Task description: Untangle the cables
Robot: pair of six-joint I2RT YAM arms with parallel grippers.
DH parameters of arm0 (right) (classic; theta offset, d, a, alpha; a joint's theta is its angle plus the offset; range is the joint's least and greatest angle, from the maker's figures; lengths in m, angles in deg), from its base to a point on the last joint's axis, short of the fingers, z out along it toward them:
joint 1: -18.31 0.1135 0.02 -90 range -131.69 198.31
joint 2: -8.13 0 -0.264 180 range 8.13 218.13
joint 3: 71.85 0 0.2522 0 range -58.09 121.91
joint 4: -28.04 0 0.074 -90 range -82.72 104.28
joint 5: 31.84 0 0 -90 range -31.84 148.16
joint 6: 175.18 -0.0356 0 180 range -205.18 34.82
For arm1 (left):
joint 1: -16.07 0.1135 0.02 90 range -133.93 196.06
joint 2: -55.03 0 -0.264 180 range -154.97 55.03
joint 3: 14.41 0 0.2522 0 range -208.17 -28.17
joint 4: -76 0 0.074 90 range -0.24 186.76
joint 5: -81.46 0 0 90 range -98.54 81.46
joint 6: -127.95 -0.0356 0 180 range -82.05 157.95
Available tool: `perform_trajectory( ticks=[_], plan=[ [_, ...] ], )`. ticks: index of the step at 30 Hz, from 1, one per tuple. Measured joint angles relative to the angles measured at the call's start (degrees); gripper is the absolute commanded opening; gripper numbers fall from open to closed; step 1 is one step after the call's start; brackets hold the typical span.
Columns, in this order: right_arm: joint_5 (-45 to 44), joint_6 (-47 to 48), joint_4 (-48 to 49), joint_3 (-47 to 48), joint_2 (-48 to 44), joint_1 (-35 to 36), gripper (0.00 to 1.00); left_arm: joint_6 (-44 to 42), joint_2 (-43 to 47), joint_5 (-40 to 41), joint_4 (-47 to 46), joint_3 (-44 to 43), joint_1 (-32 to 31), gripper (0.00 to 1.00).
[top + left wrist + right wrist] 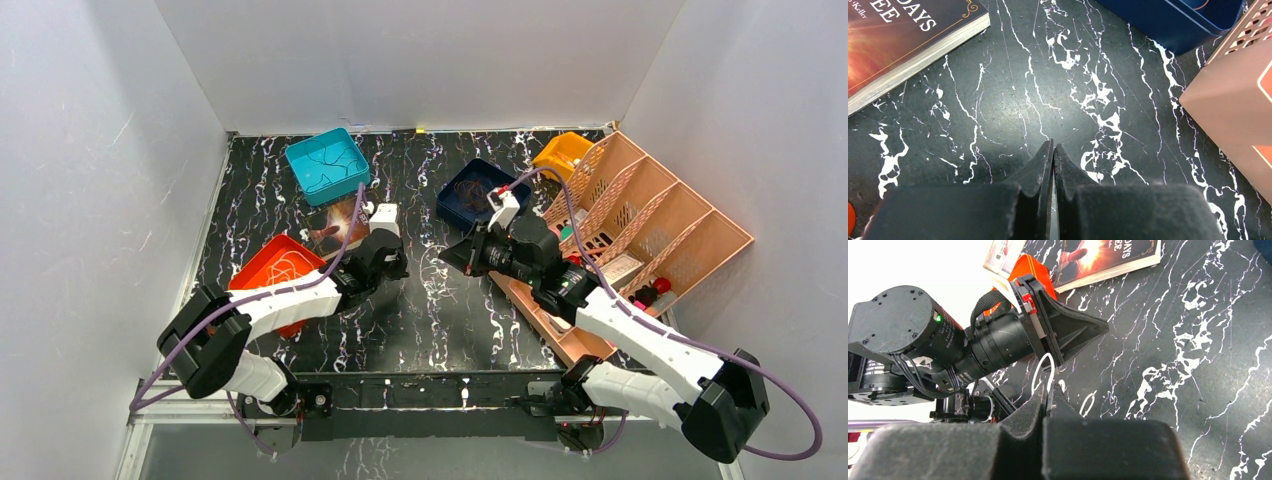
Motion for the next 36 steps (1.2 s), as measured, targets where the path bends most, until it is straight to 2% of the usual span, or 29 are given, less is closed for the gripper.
perform_trajectory(
  ticks=[4, 10, 19, 23, 36],
  plan=[
    [-0.1, 0.0, -1.3, 0.0, -0.4, 0.0, 0.0, -0.4, 0.8, 0.4, 0.7, 0.0, 0.0, 0.02],
    [-1.8, 0.0, -2.4, 0.0, -0.5, 0.0, 0.0, -1.5, 6.0, -0.8, 1.0, 0.5, 0.0, 0.25],
    [-6.4, 0.6, -3.6, 0.0, -0.3, 0.0, 0.0, -1.7, 19.3, -8.5, -2.1, 6.2, 0.0, 0.47],
    [-5.3, 1.7, -3.8, 0.4, 2.1, 0.0, 0.0, -2.8, 20.4, -12.7, -5.0, 6.2, 0.0, 0.49],
    [-0.8, 3.7, -4.9, 4.3, 4.2, 0.0, 0.0, -8.8, 13.5, -24.1, -7.0, 1.4, 0.0, 0.47]
  ],
)
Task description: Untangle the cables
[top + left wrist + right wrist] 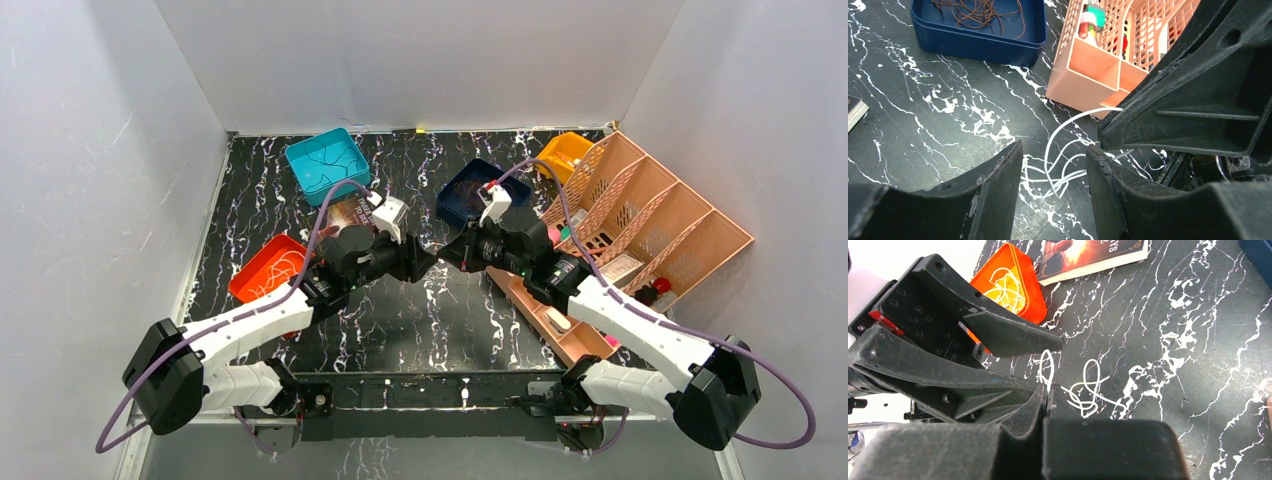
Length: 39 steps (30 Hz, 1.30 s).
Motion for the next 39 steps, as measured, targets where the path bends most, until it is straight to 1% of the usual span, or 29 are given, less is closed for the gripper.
perform_trajectory(
  ticks=[5, 8, 13, 15, 21, 23, 26, 31, 34, 37, 39],
  plan=[
    [1.5, 0.5, -0.2, 0.8, 0.7, 0.0, 0.0, -0.7, -0.7, -1.2, -0.3, 0.0, 0.0, 0.46],
    [3.1, 0.7, -0.5, 1.6, 1.2, 0.0, 0.0, -0.9, -1.0, -0.6, -0.4, 0.0, 0.0, 0.42],
    [5.7, 0.6, -1.1, 3.9, 1.4, 0.0, 0.0, -0.8, -1.8, 0.9, -1.7, 0.0, 0.0, 0.29],
    [6.6, 0.4, -1.3, 4.8, 1.4, 0.0, 0.0, -0.6, -2.6, 1.2, -2.2, 0.0, 0.0, 0.2],
    [8.1, -0.3, -1.5, 6.3, 1.4, 0.0, 0.0, 0.2, -3.6, 1.5, -2.5, 0.0, 0.0, 0.0],
    [8.1, -0.4, -1.7, 6.4, 1.4, 0.0, 0.0, 0.3, -3.5, 2.1, -2.5, 0.0, 0.0, 0.0],
    [7.7, -0.1, -2.4, 6.4, 1.4, 0.0, 0.05, 0.3, -3.3, 3.2, -2.0, 0.0, 0.0, 0.0],
    [3.2, 2.4, -3.4, 6.3, 1.5, 0.0, 0.11, -0.9, -2.3, 4.4, 3.1, -2.4, 0.0, 0.0],
    [-1.2, 4.1, -2.2, 6.1, 2.3, 0.0, 0.13, -2.0, -2.3, 3.9, 6.9, -6.4, 0.0, 0.0],
    [-4.5, 5.4, 1.2, 5.5, 4.6, 0.0, 0.15, -2.6, -2.3, 2.3, 9.8, -10.0, 0.0, 0.0],
    [-6.0, 6.1, 3.2, 5.2, 6.9, 0.0, 0.11, -3.0, -2.3, 1.0, 11.5, -11.4, 0.0, 0.0]
  ],
)
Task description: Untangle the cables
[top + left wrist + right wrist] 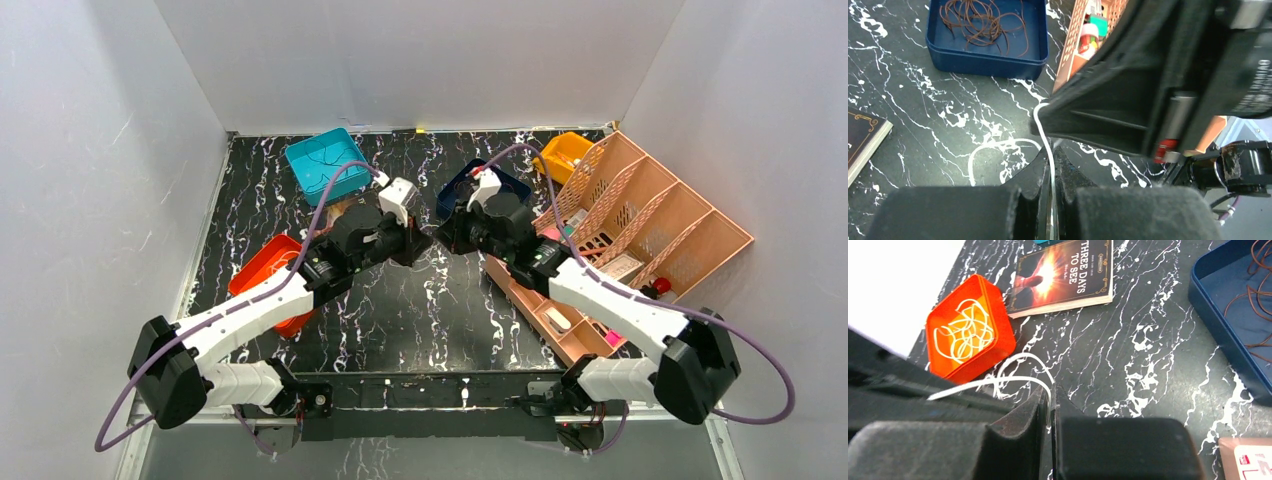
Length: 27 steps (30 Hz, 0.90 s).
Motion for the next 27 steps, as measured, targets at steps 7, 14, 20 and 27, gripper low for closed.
perform_trajectory(
  ticks=[7, 14, 20, 27],
  plan=[
    [-3.0, 2.8, 3.7, -0.1, 4.3, 0.1, 0.0, -0.6, 0.1, -0.9, 5.4, -0.7, 0.0, 0.0],
    [-6.8, 6.2, 3.6, -0.3, 0.5, 0.1, 0.0, -0.6, 3.0, 3.5, 8.0, 0.2, 0.0, 0.0],
    [-12.2, 11.3, 2.3, -0.3, -1.6, 0.4, 0.0, -0.6, 3.1, 3.9, 8.9, 0.2, 0.0, 0.0],
    [-20.0, 18.1, -0.2, -0.2, -1.6, 1.2, 0.0, -1.3, 3.0, 2.6, 10.1, -0.3, -0.1, 0.0]
  ],
)
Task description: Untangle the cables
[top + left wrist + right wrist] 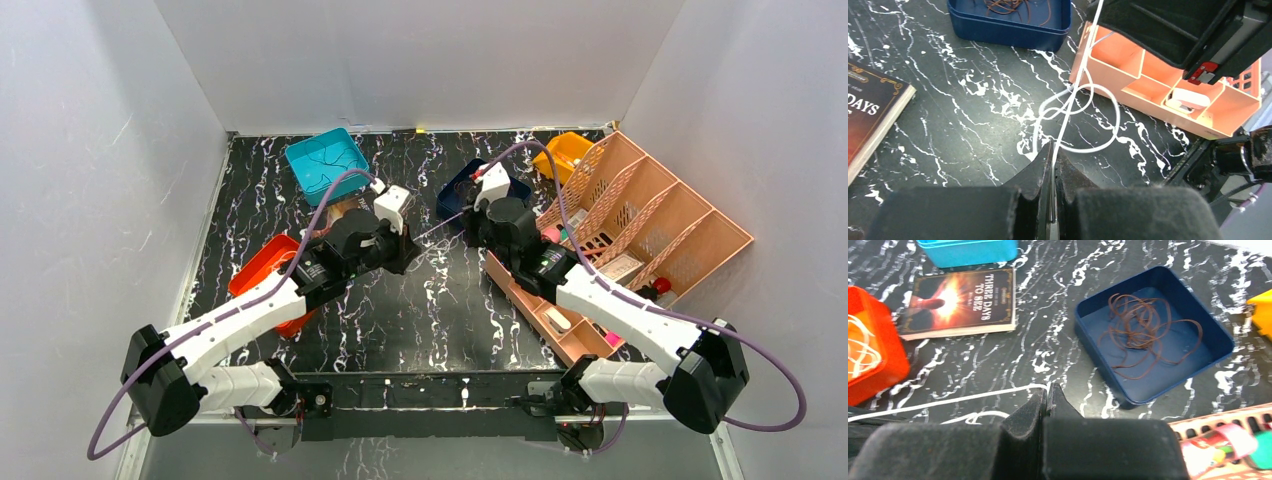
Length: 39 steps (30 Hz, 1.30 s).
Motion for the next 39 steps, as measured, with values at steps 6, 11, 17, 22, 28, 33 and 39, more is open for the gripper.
perform_trajectory(
  ticks=[6, 11, 17, 22, 28, 33, 39],
  plan=[
    [-5.5, 4.9, -2.2, 1.1, -0.1, 0.4, 0.0, -1.4, -0.1, 6.4, 4.4, -1.9, -0.3, 0.0],
    [-5.3, 4.3, -5.3, 2.4, -2.3, 0.4, 0.0, -1.9, -0.1, 12.5, 7.5, -2.6, -0.6, 0.0],
    [-2.9, 2.1, -9.1, 5.5, -6.1, 0.6, 0.0, -1.4, -0.2, 15.7, 7.8, -2.6, -0.9, 0.0],
    [-2.3, 1.9, -13.6, 8.8, -8.2, 0.6, 0.0, -0.6, -1.2, 16.0, 6.0, -1.7, -1.3, 0.0],
    [-2.6, 2.2, -17.3, 12.7, -8.9, 0.6, 0.0, 0.1, -1.7, 16.0, 4.5, -0.6, -1.3, 0.0],
    [-1.6, 2.3, -18.6, 13.2, -9.1, 0.6, 0.0, 0.3, -1.5, 16.2, 4.6, -0.2, -1.3, 0.0],
    [5.3, 2.3, -18.5, 13.2, -9.2, 0.2, 0.0, 1.2, 0.2, 20.5, 8.0, -0.4, -1.2, 0.0]
  ],
)
